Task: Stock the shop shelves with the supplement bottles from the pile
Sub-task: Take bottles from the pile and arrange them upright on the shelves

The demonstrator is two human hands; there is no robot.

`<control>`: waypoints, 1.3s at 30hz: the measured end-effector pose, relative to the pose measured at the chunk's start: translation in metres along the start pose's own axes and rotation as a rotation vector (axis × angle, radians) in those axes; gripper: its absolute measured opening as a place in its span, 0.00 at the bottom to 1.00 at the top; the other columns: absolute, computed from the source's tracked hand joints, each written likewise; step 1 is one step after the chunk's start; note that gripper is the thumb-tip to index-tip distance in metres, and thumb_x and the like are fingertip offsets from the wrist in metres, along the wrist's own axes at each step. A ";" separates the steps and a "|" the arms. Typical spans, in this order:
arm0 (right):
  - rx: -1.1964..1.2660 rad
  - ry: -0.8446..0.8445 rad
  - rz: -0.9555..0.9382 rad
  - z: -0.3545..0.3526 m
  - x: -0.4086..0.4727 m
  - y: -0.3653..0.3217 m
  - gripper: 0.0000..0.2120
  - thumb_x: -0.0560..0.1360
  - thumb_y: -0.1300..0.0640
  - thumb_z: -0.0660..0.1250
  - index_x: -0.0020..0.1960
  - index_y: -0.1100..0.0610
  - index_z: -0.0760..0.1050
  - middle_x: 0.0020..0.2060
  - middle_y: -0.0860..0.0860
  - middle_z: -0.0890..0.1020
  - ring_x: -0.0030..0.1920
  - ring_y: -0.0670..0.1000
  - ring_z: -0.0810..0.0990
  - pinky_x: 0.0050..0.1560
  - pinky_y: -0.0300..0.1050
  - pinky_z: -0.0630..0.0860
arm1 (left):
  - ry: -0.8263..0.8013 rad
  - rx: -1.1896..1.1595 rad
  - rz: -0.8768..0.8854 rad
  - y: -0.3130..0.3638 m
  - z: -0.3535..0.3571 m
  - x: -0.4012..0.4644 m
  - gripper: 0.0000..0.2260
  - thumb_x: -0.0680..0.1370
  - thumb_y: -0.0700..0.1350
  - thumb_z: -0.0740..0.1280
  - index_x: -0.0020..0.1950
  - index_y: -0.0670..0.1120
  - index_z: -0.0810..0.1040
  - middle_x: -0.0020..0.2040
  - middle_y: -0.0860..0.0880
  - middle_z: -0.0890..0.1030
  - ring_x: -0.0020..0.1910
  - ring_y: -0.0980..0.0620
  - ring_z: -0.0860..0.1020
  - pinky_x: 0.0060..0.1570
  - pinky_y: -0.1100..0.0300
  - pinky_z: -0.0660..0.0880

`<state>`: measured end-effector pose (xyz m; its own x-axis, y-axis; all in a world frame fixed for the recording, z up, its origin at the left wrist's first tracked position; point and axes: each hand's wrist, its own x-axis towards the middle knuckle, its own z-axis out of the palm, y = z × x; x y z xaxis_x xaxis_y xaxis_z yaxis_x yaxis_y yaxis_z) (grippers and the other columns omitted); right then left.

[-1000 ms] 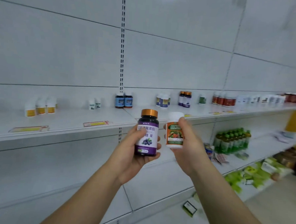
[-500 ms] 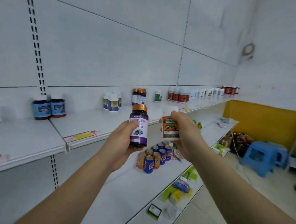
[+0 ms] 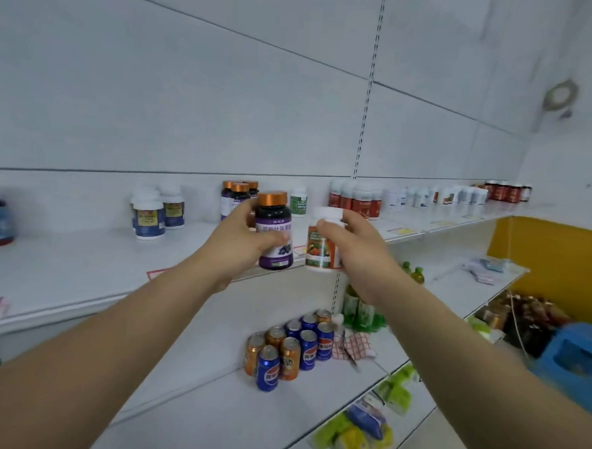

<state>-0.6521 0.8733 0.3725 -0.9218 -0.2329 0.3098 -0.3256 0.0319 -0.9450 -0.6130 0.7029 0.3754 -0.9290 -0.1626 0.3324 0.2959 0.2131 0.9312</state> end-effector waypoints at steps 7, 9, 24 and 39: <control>-0.046 -0.156 -0.038 -0.038 0.088 0.025 0.08 0.73 0.55 0.69 0.51 0.46 0.74 0.50 0.49 0.82 0.52 0.53 0.82 0.56 0.57 0.78 | 0.083 0.177 -0.089 -0.019 0.041 0.063 0.25 0.71 0.35 0.72 0.64 0.52 0.70 0.56 0.52 0.78 0.56 0.50 0.77 0.61 0.47 0.73; -0.039 -0.194 -0.048 -0.035 0.112 0.034 0.09 0.73 0.56 0.69 0.52 0.48 0.74 0.50 0.49 0.82 0.53 0.53 0.81 0.55 0.54 0.79 | 0.094 0.234 -0.089 -0.025 0.045 0.075 0.28 0.72 0.35 0.71 0.67 0.51 0.67 0.55 0.53 0.77 0.57 0.50 0.77 0.58 0.52 0.73; -0.236 -0.488 -0.047 -0.009 0.248 0.085 0.22 0.76 0.55 0.68 0.67 0.52 0.67 0.62 0.50 0.75 0.55 0.49 0.75 0.56 0.46 0.74 | 0.327 1.246 0.032 -0.059 0.022 0.167 0.37 0.71 0.55 0.72 0.75 0.52 0.58 0.75 0.49 0.57 0.74 0.48 0.54 0.72 0.51 0.55; -0.306 -0.787 -0.225 -0.019 0.300 0.105 0.32 0.74 0.59 0.70 0.73 0.48 0.58 0.55 0.47 0.71 0.54 0.49 0.73 0.53 0.42 0.69 | 0.540 1.313 -0.198 -0.076 0.035 0.224 0.37 0.71 0.49 0.73 0.74 0.45 0.58 0.72 0.45 0.64 0.72 0.46 0.59 0.71 0.51 0.60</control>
<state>-0.9667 0.8258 0.3677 -0.4524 -0.8651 0.2167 -0.6289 0.1372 -0.7653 -0.8516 0.6842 0.3737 -0.6451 -0.5707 0.5081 -0.5187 0.8153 0.2572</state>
